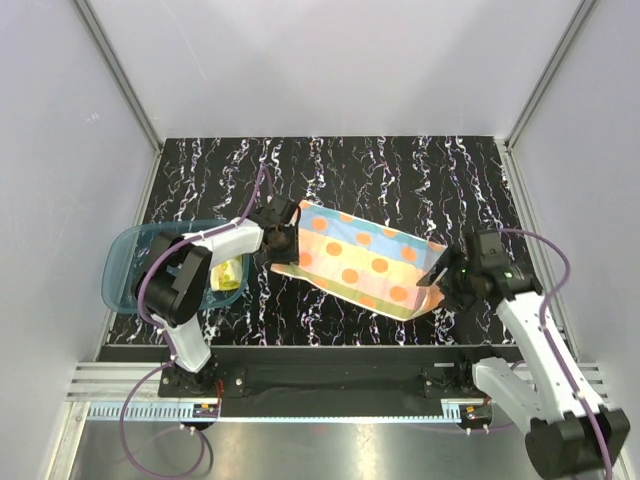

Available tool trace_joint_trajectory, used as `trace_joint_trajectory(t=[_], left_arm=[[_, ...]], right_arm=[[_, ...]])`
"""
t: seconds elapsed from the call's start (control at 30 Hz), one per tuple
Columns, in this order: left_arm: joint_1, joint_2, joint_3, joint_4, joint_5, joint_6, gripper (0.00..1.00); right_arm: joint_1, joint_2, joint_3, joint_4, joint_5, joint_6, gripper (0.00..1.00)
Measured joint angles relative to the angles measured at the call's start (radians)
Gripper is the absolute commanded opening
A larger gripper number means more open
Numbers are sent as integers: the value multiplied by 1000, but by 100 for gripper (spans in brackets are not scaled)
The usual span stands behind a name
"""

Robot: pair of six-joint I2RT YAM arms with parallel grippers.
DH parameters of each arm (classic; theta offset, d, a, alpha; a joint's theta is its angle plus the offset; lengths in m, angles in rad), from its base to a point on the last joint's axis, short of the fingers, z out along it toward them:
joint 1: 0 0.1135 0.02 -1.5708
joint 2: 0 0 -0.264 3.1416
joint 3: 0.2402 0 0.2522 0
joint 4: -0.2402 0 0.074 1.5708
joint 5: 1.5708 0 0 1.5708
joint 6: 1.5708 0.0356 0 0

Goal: Roll the towels
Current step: Flatten the towel

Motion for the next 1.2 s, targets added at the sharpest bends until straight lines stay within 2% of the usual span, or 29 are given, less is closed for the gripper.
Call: trace_joint_trajectory(t=[0.07,0.13,0.3,0.43,0.47,0.5,0.53,0.63,0.73,0.83,0.87,0.9,1.0,1.03,1.1,1.2], left_arm=[[0,0,0,0,1,0,34],[0,0,0,0,2,2,33],[0,-21,0,-24,2,4,33],[-1,-57,0,-45,2,8,33],[-2,-66,0,-46,2,9,33],[-2,-76,0,-47,2,10,33],[-2,-85,0,-47,2,12,33],[-2,-105,-3,-46,2,20,33],[-2,-112,-14,-43,2,29,33],[-2,-112,-21,-50,2,37,33],[-2,-112,-21,-49,2,39,33],[-2,-112,-21,-49,2,42,33],[-2,-112,-21,-50,2,46,33],[-2,-112,-21,-50,2,47,33],[-2,-112,-21,-50,3,48,33],[-2,-112,-19,-50,4,47,32]], right_arm=[[0,-55,2,5,0,25,81],[0,-31,32,13,3,31,81],[1,269,273,75,-3,-8,67],[3,482,381,230,-105,-45,29],[4,539,398,241,-129,-55,9],[4,583,405,250,-143,-68,1],[5,633,404,262,-156,-75,0],[6,714,342,255,-146,-78,0],[7,684,243,192,-86,-66,0],[8,519,131,109,-15,-27,1],[8,434,102,74,14,-8,4],[8,362,85,44,34,9,18],[8,127,62,-62,109,66,22],[8,72,62,-97,129,82,25],[8,-1,62,-159,159,103,26],[8,-19,62,-225,186,113,27]])
